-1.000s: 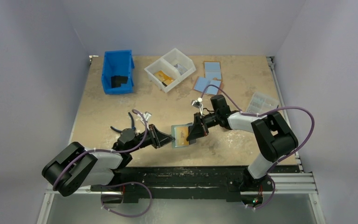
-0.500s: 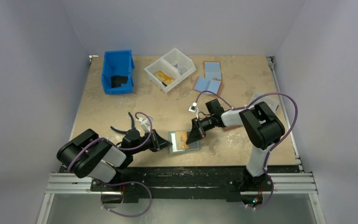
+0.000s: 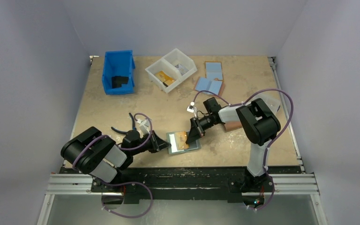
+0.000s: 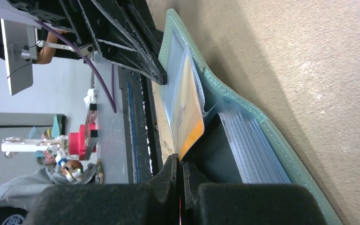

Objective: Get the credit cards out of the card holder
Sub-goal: Remove the credit card from the card holder.

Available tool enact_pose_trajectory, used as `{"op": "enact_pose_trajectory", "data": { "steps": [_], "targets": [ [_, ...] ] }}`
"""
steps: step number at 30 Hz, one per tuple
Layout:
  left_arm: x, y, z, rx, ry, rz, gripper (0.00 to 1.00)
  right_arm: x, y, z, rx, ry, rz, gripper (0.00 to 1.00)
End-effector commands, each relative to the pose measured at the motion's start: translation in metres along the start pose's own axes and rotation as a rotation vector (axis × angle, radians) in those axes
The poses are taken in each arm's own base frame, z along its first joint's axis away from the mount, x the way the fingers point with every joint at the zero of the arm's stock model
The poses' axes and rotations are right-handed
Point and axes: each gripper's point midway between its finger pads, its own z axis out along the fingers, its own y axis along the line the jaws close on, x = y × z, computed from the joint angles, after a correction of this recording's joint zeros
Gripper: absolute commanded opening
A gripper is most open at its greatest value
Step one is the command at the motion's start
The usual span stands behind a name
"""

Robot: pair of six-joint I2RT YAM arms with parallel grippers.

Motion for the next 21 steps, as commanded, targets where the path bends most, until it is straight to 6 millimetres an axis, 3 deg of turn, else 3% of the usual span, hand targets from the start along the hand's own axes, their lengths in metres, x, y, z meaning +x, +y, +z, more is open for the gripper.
{"op": "enact_pose_trajectory", "data": {
  "steps": [1,13,21],
  "targets": [
    [0.008,0.014,-0.007,-0.044,0.018,-0.001,0.0,-0.006,-0.009,-0.006,0.04,-0.001,-0.046,0.04],
    [0.005,0.018,-0.009,-0.058,0.015,0.002,0.0,-0.008,-0.014,-0.011,0.056,-0.01,-0.025,0.07],
    [0.004,0.023,-0.011,-0.078,0.008,-0.006,0.0,-0.017,-0.015,-0.021,0.084,-0.037,-0.037,0.0]
  ]
}}
